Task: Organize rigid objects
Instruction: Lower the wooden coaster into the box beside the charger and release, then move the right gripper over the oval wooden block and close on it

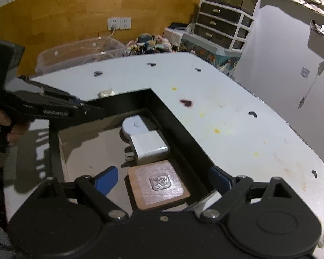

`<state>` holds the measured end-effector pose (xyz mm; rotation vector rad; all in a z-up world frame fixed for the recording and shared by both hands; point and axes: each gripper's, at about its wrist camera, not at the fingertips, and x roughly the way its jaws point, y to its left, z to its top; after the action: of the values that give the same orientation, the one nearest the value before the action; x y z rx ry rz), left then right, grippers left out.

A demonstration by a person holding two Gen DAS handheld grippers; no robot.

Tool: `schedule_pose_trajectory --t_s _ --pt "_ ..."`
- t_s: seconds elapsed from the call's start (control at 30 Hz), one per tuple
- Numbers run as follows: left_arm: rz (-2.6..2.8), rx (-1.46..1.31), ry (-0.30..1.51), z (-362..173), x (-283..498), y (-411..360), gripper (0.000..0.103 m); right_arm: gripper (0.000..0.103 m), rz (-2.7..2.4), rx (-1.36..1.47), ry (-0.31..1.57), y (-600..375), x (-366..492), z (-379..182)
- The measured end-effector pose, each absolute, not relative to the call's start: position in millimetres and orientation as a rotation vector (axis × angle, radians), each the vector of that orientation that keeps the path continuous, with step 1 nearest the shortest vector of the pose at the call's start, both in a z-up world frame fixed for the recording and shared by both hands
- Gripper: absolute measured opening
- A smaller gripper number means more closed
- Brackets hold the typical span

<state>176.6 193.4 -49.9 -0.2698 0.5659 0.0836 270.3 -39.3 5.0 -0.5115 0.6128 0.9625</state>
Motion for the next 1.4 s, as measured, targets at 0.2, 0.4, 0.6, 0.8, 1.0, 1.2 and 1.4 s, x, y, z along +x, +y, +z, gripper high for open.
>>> schedule_pose_trajectory --t_s 0.2,0.4,0.6,0.8,1.0,1.2,1.4 --pt "0.089 -0.265 0.570 -50 176 192 0.007 0.103 0.937 -0.440 0.542 -58 262 20" --pt "0.096 -0.259 0.575 -48 176 190 0.007 0.103 0.828 -0.360 0.470 -84 257 26" --pt "0.104 -0.252 0.581 -47 177 188 0.007 0.103 0.685 -0.273 0.471 -118 259 18" --pt "0.110 -0.247 0.592 -48 178 187 0.007 0.103 0.522 -0.163 0.532 -158 265 -3" --pt "0.118 -0.247 0.598 -48 180 187 0.007 0.103 0.346 -0.014 0.619 -193 276 -25" --pt "0.114 -0.253 0.598 -48 180 187 0.007 0.103 0.169 0.116 0.709 -216 296 -45" --pt "0.112 -0.256 0.601 -49 180 188 0.007 0.103 0.071 0.176 0.769 -223 314 -58"
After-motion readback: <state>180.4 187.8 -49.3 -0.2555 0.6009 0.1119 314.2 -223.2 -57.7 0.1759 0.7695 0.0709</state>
